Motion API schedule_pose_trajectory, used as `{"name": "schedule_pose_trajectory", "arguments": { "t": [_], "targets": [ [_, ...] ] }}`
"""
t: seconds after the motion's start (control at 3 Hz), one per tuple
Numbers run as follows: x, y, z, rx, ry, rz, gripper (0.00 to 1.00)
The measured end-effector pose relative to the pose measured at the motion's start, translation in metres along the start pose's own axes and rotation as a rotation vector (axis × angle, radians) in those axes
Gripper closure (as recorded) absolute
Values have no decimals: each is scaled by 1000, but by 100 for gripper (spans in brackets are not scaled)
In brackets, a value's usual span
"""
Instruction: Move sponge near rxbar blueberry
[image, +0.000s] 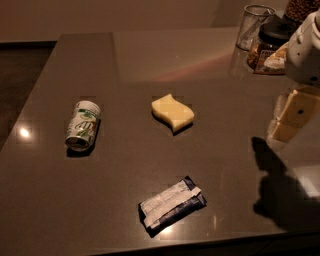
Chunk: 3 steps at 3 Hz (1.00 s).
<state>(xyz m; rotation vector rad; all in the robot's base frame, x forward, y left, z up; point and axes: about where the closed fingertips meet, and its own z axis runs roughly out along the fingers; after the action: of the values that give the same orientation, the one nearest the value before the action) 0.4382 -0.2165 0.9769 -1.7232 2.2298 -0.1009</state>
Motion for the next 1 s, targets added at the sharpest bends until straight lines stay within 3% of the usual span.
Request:
{"name": "schedule_pose_trajectory", "arguments": {
  "t": [0.33,1.0],
  "targets": [
    [0,0,0,0,0,0,0],
    [-37,-20,38,-159,-62,78,0]
  ]
}}
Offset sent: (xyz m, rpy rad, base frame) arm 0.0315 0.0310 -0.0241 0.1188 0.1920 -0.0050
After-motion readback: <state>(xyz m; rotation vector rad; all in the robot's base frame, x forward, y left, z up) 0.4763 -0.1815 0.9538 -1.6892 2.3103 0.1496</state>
